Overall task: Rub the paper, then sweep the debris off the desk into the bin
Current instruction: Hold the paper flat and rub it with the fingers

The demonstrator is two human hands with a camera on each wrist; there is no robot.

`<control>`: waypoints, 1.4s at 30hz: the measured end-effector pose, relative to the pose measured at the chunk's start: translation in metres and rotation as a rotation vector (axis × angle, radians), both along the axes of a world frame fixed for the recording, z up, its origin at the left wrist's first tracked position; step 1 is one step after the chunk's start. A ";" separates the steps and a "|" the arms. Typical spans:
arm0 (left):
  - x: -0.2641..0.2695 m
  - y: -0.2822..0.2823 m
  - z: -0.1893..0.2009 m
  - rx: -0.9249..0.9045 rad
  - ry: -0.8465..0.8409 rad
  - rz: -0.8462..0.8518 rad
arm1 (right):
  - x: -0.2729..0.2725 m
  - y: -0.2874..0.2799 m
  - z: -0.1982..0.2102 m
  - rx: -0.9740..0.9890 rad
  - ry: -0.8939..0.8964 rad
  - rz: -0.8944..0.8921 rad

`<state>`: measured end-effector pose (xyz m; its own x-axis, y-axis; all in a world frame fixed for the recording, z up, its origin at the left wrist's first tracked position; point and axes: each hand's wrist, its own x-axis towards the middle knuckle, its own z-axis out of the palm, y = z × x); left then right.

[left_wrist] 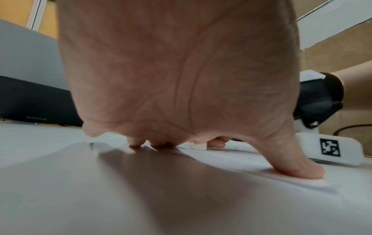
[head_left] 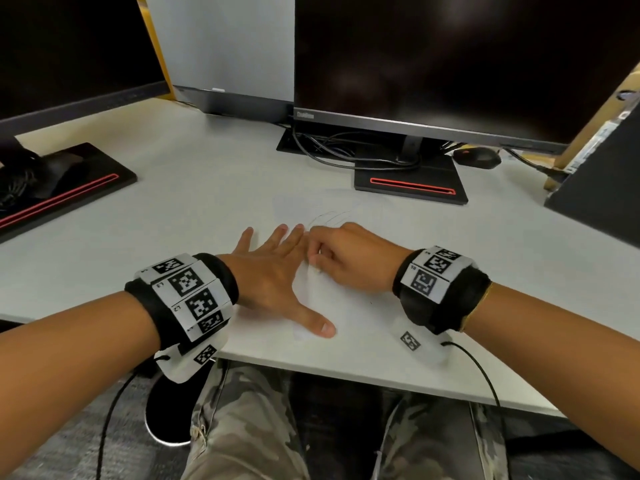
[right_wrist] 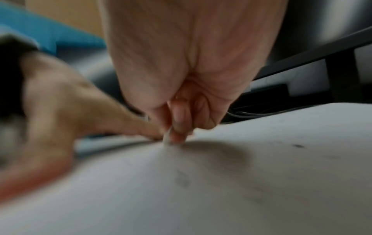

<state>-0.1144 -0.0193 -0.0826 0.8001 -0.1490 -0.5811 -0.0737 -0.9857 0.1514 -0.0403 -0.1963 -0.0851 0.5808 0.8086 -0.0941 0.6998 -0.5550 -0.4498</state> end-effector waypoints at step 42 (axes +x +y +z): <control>-0.002 -0.001 -0.001 0.016 0.011 0.005 | -0.014 -0.014 0.002 -0.053 0.119 0.145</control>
